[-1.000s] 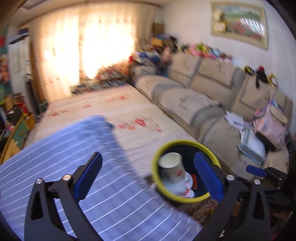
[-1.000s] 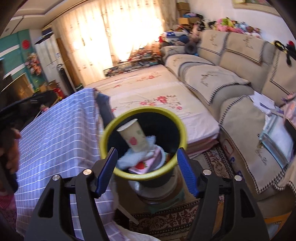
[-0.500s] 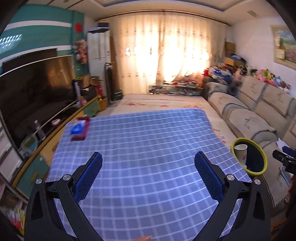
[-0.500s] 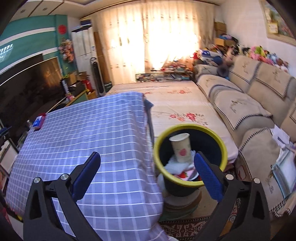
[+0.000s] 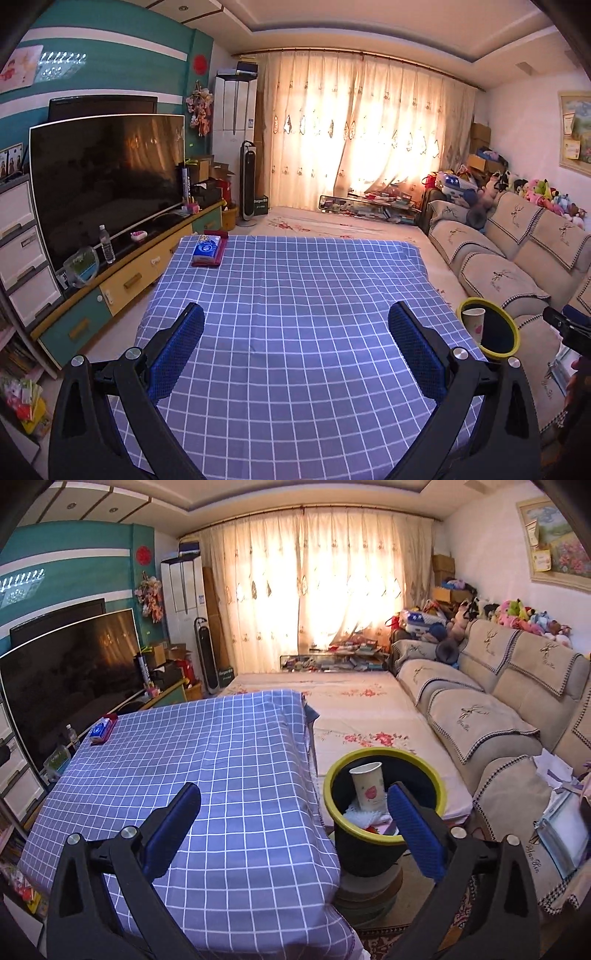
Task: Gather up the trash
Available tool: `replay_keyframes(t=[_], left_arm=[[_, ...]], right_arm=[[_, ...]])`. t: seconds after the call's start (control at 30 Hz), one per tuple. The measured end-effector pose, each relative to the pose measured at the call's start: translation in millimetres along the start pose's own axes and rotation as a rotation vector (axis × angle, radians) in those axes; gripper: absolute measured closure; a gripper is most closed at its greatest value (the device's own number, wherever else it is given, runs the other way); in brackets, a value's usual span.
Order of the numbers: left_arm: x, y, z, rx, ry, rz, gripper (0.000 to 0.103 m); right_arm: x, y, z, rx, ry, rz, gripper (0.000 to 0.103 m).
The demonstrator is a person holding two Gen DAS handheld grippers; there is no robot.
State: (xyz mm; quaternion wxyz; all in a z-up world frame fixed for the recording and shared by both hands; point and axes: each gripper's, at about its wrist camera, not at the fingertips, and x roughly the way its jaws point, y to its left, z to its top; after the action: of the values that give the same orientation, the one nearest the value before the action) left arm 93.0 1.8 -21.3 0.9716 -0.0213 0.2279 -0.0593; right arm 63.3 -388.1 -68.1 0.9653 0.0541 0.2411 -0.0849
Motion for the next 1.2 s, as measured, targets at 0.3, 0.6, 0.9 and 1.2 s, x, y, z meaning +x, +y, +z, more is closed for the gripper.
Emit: replay_keyframes(t=[0.3, 0.6, 0.9, 1.2], left_arm=[[-39, -8, -17, 0.005, -0.030, 0.009, 0.005], [-54, -6, -15, -0.002, -0.061, 0.016, 0.005], [-48, -8, -14, -0.003, -0.052, 0.011, 0.005], [-46, -9, -14, -0.001, -0.053, 0.013, 0.005]], right_arm=[[-35, -1, -8, -0.002, -0.057, -0.013, 0.007], [-36, 4, -5, -0.004, -0.066, -0.006, 0.007], [-37, 9, -6, -0.014, -0.067, 0.006, 0.007], [-36, 10, -6, -0.013, -0.064, 0.014, 0.007]])
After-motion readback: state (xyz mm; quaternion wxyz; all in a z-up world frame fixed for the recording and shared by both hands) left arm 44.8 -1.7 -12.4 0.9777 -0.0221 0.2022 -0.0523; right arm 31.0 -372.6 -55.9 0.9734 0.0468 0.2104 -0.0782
